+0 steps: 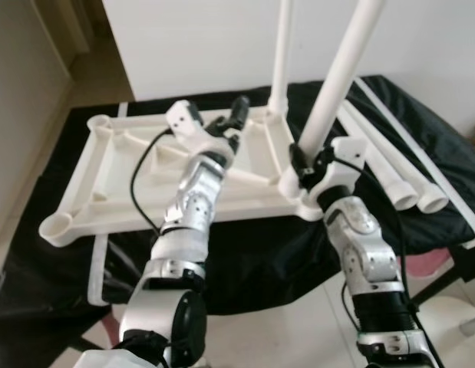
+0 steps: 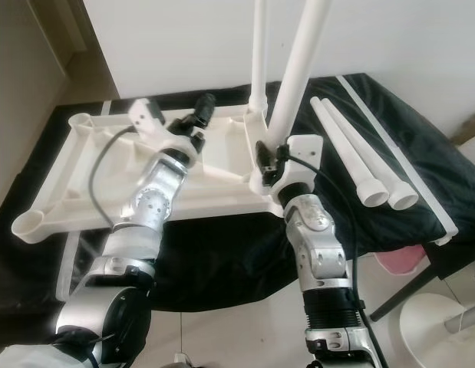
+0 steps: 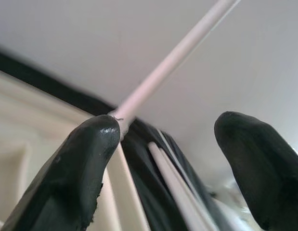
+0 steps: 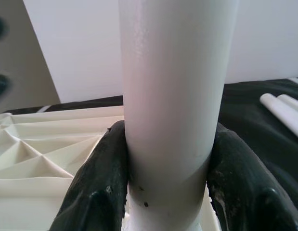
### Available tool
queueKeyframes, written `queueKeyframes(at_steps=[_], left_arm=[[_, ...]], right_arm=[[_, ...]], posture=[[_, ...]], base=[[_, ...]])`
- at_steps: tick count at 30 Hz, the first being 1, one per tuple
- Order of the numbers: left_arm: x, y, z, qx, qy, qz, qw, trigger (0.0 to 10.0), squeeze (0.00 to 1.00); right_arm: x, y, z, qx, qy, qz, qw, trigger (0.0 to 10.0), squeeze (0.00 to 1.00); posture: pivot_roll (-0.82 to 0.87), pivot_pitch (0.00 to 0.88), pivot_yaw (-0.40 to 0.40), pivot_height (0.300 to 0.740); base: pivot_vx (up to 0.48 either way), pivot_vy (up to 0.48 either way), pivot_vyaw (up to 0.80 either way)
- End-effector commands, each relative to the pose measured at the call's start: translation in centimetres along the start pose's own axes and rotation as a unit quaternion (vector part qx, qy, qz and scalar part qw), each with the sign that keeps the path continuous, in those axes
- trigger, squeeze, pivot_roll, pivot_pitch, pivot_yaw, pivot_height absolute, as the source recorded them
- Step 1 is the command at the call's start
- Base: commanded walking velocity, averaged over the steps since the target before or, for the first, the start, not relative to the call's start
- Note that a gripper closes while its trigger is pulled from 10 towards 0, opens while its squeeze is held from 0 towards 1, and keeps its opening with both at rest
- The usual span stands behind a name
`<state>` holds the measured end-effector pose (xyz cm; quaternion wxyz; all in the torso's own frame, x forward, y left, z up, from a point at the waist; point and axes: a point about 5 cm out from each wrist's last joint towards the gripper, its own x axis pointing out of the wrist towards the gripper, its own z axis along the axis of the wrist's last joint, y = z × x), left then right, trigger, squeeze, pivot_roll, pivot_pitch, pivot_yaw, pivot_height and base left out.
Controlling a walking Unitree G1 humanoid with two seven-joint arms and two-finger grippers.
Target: Building children table
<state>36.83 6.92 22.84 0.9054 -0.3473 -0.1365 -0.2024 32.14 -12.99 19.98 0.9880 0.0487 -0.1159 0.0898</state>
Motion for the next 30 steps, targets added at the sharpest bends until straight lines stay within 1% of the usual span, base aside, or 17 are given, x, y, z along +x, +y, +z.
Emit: queueKeyframes(at_steps=[1, 5, 6, 7, 8, 9, 10, 11, 12, 13, 15, 16, 21, 23, 24, 26, 30], left_arm=[[-1.4, -0.8, -0.8, 0.039, 0.006, -0.069, 0.997, 10.0, 0.00], [-2.0, -0.9, -0.9, 0.050, 0.013, -0.077, 0.996, 10.0, 0.00], [-2.5, -1.0, -1.0, 0.090, 0.023, -0.089, 0.992, 10.0, 0.00], [-2.5, -1.0, -1.0, 0.090, 0.023, -0.089, 0.992, 10.0, 0.00], [-3.1, -1.1, -1.1, 0.121, 0.033, -0.103, 0.987, 10.0, 0.00], [-3.1, -1.1, -1.1, 0.121, 0.033, -0.103, 0.987, 10.0, 0.00], [-3.7, -1.3, -1.2, 0.149, 0.042, -0.119, 0.981, 10.0, 0.00], [-3.7, -1.3, -1.2, 0.149, 0.042, -0.119, 0.981, 10.0, 0.00], [-4.3, -1.6, -1.5, 0.172, 0.058, -0.141, 0.973, 10.0, 0.00], [-4.3, -1.6, -1.5, 0.172, 0.058, -0.141, 0.973, 10.0, 0.00], [-5.3, -2.3, -1.8, 0.192, 0.089, -0.184, 0.960, 10.0, 0.00], [-5.7, -2.5, -2.0, 0.197, 0.101, -0.202, 0.954, 10.0, 0.00], [-6.5, -2.7, -2.2, 0.211, 0.116, -0.217, 0.946, 10.0, 0.00], [-7.2, -2.7, -2.7, 0.212, 0.144, -0.221, 0.941, 10.0, 0.00], [-7.2, -2.7, -2.7, 0.212, 0.144, -0.221, 0.941, 10.0, 0.00], [-7.8, -2.7, -3.3, 0.195, 0.190, -0.214, 0.938, 10.0, 0.00], [-8.0, -2.8, -3.4, 0.192, 0.203, -0.212, 0.936, 10.0, 0.00]], right_arm=[[-0.2, -0.3, 0.8, -0.011, -0.018, -0.013, 1.000, 10.0, 0.00], [-0.3, -0.4, 0.9, -0.015, -0.020, -0.018, 1.000, 10.0, 0.00], [-0.5, -0.7, 1.0, -0.014, -0.022, -0.026, 0.999, 10.0, 0.00], [-0.5, -0.7, 1.0, -0.014, -0.022, -0.026, 0.999, 10.0, 0.00], [-0.7, -0.9, 1.1, -0.015, -0.025, -0.034, 0.999, 10.0, 0.00], [-0.7, -0.9, 1.1, -0.015, -0.025, -0.034, 0.999, 10.0, 0.00], [-1.0, -1.1, 1.3, -0.018, -0.027, -0.041, 0.999, 10.0, 0.00], [-1.0, -1.1, 1.3, -0.018, -0.027, -0.041, 0.999, 10.0, 0.00], [-1.4, -1.4, 1.4, -0.019, -0.029, -0.047, 0.998, 10.0, 0.00], [-1.4, -1.4, 1.4, -0.019, -0.029, -0.047, 0.998, 10.0, 0.00], [-2.0, -1.5, 1.2, -0.027, -0.027, -0.050, 0.998, 10.0, 0.00], [-2.3, -1.6, 1.1, -0.032, -0.024, -0.051, 0.998, 10.0, 0.00], [-2.6, -1.6, 0.7, -0.033, -0.016, -0.051, 0.998, 10.0, 0.00], [-2.8, -1.7, 0.1, -0.031, -0.006, -0.054, 0.998, 10.0, 0.00], [-2.8, -1.7, 0.1, -0.031, -0.006, -0.054, 0.998, 10.0, 0.00], [-3.0, -2.0, -0.9, -0.024, 0.009, -0.059, 0.998, 10.0, 0.00], [-3.1, -2.1, -1.3, -0.024, 0.016, -0.060, 0.998, 10.0, 0.00]], posture=[[0.02, 0.000, 0.049, 0.740], [0.02, 0.000, 0.049, 0.740], [0.03, 0.000, 0.047, 0.740], [0.03, 0.000, 0.047, 0.740], [0.03, 0.000, 0.046, 0.740], [0.03, 0.000, 0.046, 0.740], [0.03, 0.000, 0.046, 0.740], [0.03, 0.000, 0.046, 0.740], [0.02, 0.000, 0.047, 0.740], [0.02, 0.000, 0.047, 0.740], [0.02, 0.000, 0.047, 0.740], [0.02, 0.000, 0.047, 0.740], [0.01, 0.000, 0.045, 0.740], [0.01, 0.000, 0.042, 0.740], [0.01, 0.000, 0.042, 0.740], [0.01, 0.000, 0.042, 0.740], [0.02, 0.000, 0.041, 0.740]], base=[[0.000, 0.000, 0.00], [0.000, 0.000, 0.00], [0.000, 0.000, 0.00], [0.000, 0.000, 0.00], [0.000, 0.000, 0.00], [0.000, 0.000, 0.00], [0.000, 0.000, 0.00], [0.000, 0.000, 0.00], [0.000, 0.000, 0.00], [0.000, 0.000, 0.00], [0.000, 0.000, 0.00], [0.000, 0.000, 0.00], [0.000, 0.000, 0.00], [0.000, 0.000, 0.00], [0.000, 0.000, 0.00], [0.000, 0.000, 0.00], [0.000, 0.000, 0.00]])
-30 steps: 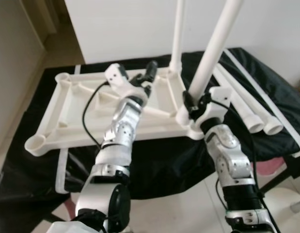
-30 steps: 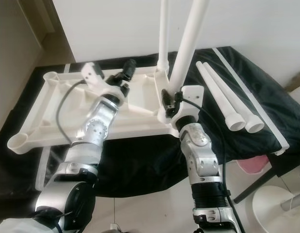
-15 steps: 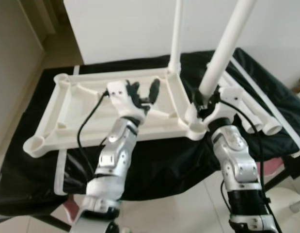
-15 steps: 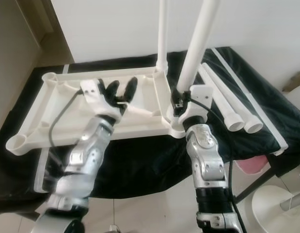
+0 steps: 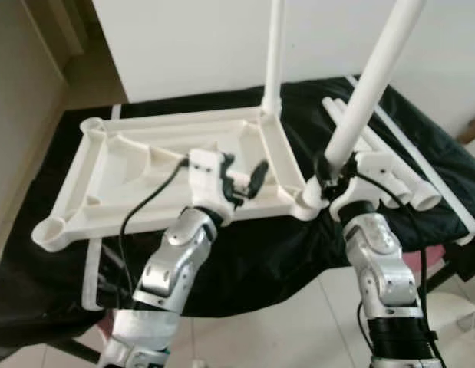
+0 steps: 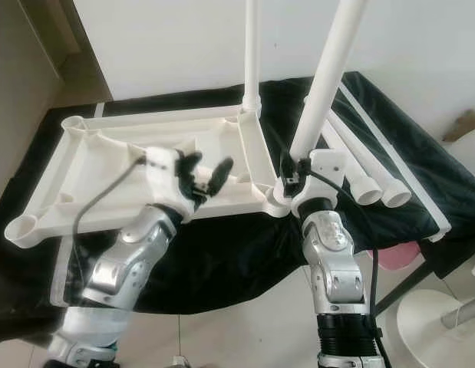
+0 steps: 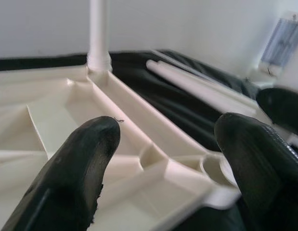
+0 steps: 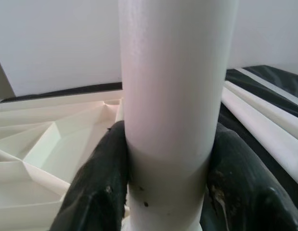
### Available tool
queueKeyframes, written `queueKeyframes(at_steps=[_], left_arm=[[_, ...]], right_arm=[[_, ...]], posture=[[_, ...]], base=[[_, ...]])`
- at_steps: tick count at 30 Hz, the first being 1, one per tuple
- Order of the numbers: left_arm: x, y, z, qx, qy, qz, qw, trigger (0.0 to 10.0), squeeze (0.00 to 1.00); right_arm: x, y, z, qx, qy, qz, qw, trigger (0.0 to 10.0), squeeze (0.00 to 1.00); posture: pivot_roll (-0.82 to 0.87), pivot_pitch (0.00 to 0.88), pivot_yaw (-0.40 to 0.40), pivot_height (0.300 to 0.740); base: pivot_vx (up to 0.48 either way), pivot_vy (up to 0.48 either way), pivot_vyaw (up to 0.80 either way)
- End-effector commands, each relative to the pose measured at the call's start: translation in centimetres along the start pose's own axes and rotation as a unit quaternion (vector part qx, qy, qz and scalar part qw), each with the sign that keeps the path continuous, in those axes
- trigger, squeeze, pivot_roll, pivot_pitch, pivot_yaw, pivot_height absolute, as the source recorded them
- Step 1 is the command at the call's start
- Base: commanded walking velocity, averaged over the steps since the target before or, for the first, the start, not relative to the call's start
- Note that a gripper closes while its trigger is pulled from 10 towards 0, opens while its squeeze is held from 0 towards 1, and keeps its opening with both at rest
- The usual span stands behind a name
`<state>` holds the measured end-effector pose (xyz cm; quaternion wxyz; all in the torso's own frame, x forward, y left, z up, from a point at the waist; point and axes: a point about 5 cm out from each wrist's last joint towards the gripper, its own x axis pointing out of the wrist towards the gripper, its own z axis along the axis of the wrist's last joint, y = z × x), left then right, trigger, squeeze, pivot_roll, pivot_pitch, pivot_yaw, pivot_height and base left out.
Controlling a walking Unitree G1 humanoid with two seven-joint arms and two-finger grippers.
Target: Building children table
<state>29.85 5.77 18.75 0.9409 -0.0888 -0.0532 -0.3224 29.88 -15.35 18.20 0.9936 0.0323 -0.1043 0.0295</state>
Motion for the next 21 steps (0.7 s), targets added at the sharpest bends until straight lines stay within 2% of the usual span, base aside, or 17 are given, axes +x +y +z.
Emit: queueKeyframes(at_steps=[1, 12, 16, 19, 21], left_arm=[[-0.2, -1.5, -0.1, -0.004, 0.014, -0.112, 0.994, 10.0, 0.00], [-0.7, -1.7, 0.0, 0.006, 0.027, -0.104, 0.994, 10.0, 0.00], [-0.9, -1.7, 0.2, 0.004, 0.033, -0.100, 0.994, 10.0, 0.00], [-1.0, -1.7, 0.1, 0.012, 0.036, -0.095, 0.995, 10.0, 0.00], [-1.0, -1.7, 0.2, 0.014, 0.036, -0.095, 0.995, 10.0, 0.00]], right_arm=[[0.0, -0.2, -0.7, 0.000, 0.011, -0.003, 1.000, 10.0, 0.00], [1.9, -0.5, -1.9, 0.041, 0.039, -0.007, 0.998, 10.0, 0.00], [2.0, 0.1, -1.9, 0.017, 0.036, 0.014, 0.999, 10.0, 0.00], [1.4, 1.0, -2.6, -0.034, 0.036, 0.041, 0.998, 10.0, 0.00], [1.2, 1.2, -2.7, -0.048, 0.035, 0.049, 0.997, 10.0, 0.00]], posture=[[0.02, 0.000, 0.040, 0.740], [0.03, 0.000, 0.033, 0.740], [0.03, 0.000, 0.029, 0.740], [0.03, 0.000, 0.029, 0.740], [0.03, 0.000, 0.027, 0.740]], base=[[0.000, 0.000, 0.00], [0.000, 0.000, 0.00], [0.000, 0.000, 0.00], [0.000, 0.000, 0.00], [0.000, 0.000, 0.00]])
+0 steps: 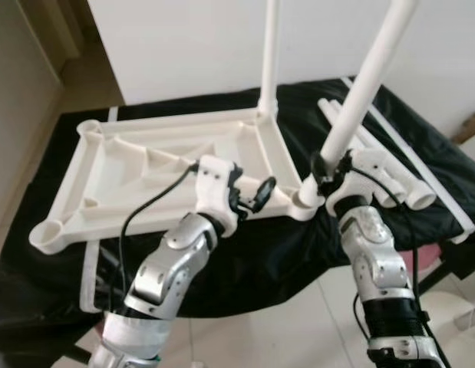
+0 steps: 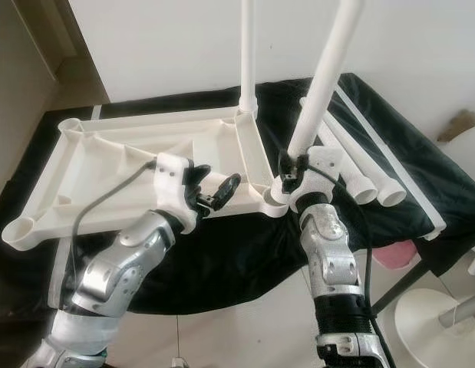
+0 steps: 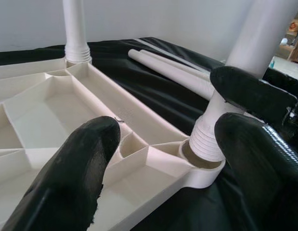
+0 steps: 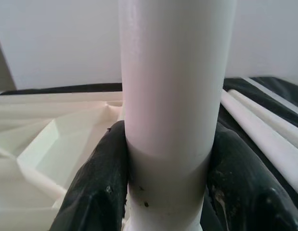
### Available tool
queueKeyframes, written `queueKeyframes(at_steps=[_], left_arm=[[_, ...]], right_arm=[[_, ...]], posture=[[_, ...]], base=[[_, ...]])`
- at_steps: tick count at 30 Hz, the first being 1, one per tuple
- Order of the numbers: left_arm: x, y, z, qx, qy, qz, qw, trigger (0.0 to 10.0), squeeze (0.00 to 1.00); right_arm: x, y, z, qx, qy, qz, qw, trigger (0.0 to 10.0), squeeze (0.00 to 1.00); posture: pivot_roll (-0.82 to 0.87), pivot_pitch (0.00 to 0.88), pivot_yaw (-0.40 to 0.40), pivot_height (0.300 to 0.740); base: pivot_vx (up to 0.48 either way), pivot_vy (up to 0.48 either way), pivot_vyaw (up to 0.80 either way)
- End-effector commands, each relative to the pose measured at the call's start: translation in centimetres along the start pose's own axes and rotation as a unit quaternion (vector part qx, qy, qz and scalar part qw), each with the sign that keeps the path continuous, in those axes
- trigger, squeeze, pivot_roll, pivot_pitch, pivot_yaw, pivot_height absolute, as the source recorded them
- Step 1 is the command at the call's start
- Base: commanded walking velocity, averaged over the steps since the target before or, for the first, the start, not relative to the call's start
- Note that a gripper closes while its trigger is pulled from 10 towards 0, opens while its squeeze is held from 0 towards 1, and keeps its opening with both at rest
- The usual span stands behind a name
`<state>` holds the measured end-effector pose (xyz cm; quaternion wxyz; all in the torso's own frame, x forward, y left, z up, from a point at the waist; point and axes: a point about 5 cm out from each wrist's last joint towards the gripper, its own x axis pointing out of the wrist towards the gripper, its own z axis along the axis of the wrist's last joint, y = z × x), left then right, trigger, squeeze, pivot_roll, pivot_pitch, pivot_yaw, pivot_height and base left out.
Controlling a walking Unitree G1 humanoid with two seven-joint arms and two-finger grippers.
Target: Building children table
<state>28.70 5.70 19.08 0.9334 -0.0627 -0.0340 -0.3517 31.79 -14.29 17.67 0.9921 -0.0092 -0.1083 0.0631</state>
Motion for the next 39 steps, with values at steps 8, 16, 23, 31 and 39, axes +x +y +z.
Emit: queueKeyframes(at_steps=[8, 16, 23, 31, 39], left_arm=[[0.1, -0.5, -0.1, 0.007, 0.006, -0.047, 0.999, 10.0, 0.00], [0.2, -0.4, 0.0, 0.003, 0.006, -0.044, 0.999, 10.0, 0.00], [0.1, -0.3, 0.0, 0.005, 0.007, -0.039, 0.999, 10.0, 0.00], [0.1, -0.2, 0.2, 0.007, 0.005, -0.038, 0.999, 10.0, 0.00], [0.1, -0.2, 0.3, 0.008, 0.004, -0.037, 0.999, 10.0, 0.00]], right_arm=[[-2.0, 0.9, -3.1, -0.041, 0.051, 0.037, 0.997, 10.0, 0.00], [-1.4, 0.7, -3.5, -0.052, 0.047, 0.038, 0.997, 10.0, 0.00], [-1.4, -0.1, -3.9, -0.060, 0.044, 0.051, 0.996, 10.0, 0.00], [-0.3, -0.7, -4.1, 0.017, 0.079, 0.028, 0.996, 10.0, 0.00], [-0.2, -0.9, -4.7, 0.054, 0.104, 0.010, 0.993, 10.0, 0.00]], posture=[[0.03, 0.000, 0.031, 0.740], [0.03, 0.000, 0.035, 0.740], [0.03, 0.000, 0.035, 0.740], [0.03, 0.000, 0.037, 0.740], [0.04, 0.000, 0.040, 0.740]], base=[[0.000, 0.000, 0.00], [0.000, 0.000, 0.00], [0.000, 0.000, 0.00], [0.000, 0.000, 0.00], [0.000, 0.000, 0.00]])
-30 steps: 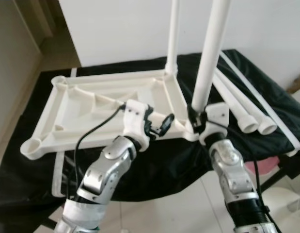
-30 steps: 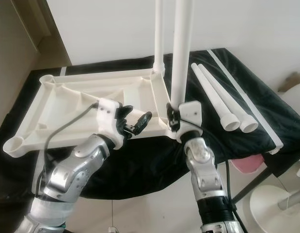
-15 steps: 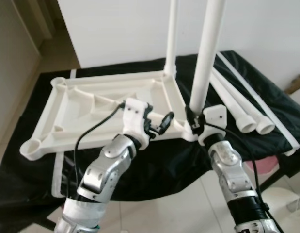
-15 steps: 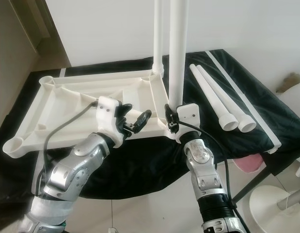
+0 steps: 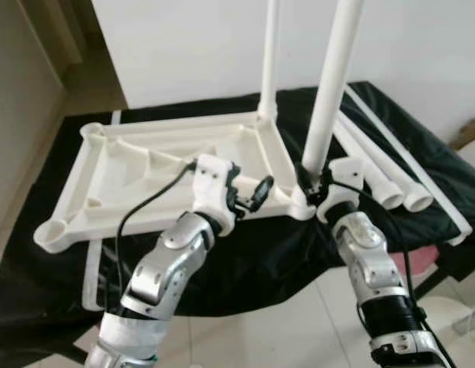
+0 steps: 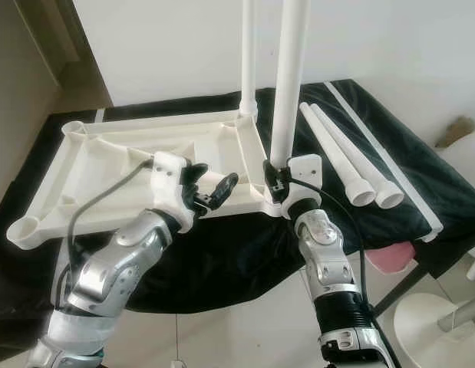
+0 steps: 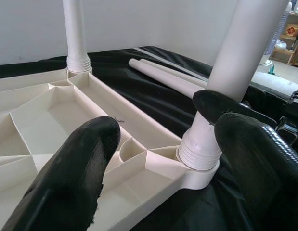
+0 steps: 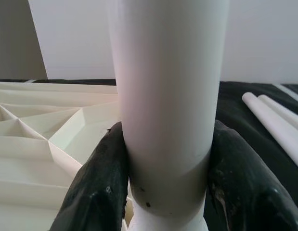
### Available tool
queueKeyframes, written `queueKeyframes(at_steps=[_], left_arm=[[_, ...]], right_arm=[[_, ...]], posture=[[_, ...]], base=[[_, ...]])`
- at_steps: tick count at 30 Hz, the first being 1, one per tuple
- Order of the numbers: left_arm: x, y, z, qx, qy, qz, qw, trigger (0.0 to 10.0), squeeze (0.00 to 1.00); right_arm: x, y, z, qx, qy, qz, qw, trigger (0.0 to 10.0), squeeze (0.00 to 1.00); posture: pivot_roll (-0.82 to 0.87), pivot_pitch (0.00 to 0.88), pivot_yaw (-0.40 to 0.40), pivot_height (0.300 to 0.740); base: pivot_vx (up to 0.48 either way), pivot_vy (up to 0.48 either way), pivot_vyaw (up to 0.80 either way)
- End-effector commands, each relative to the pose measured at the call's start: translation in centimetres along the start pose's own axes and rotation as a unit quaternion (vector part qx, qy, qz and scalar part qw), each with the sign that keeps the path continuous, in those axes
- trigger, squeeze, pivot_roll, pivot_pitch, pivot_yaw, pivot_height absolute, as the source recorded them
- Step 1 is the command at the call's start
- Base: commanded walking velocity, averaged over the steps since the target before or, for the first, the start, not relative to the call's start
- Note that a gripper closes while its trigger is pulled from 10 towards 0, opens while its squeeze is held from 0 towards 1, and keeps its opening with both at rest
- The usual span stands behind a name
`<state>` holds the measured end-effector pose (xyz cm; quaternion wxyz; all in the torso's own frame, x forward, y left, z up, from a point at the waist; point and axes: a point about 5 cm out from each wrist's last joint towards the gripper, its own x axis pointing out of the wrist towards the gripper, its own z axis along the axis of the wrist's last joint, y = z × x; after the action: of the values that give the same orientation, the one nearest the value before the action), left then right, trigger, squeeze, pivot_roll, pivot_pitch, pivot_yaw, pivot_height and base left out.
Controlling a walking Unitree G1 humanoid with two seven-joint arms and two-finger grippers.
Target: Building children table
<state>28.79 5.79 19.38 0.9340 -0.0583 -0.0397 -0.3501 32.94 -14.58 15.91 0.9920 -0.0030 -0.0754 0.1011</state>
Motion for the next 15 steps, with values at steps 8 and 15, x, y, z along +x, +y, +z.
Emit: queueKeyframes(at_steps=[8, 15], left_arm=[[0.02, -0.31, 0.00, 0.003, 0.008, -0.041, 0.999, 10.0, 0.00], [-0.05, -0.30, 0.02, 0.002, 0.008, -0.041, 0.999, 10.0, 0.00]], right_arm=[[-0.56, -1.24, -3.22, 0.084, 0.089, -0.054, 0.991, 10.0, 0.00], [-0.53, -0.87, -2.69, 0.047, 0.068, -0.041, 0.996, 10.0, 0.00]], posture=[[0.04, 0.000, 0.041, 0.740], [0.04, 0.000, 0.040, 0.740]], base=[[0.000, 0.000, 0.00], [0.000, 0.000, 0.00]])
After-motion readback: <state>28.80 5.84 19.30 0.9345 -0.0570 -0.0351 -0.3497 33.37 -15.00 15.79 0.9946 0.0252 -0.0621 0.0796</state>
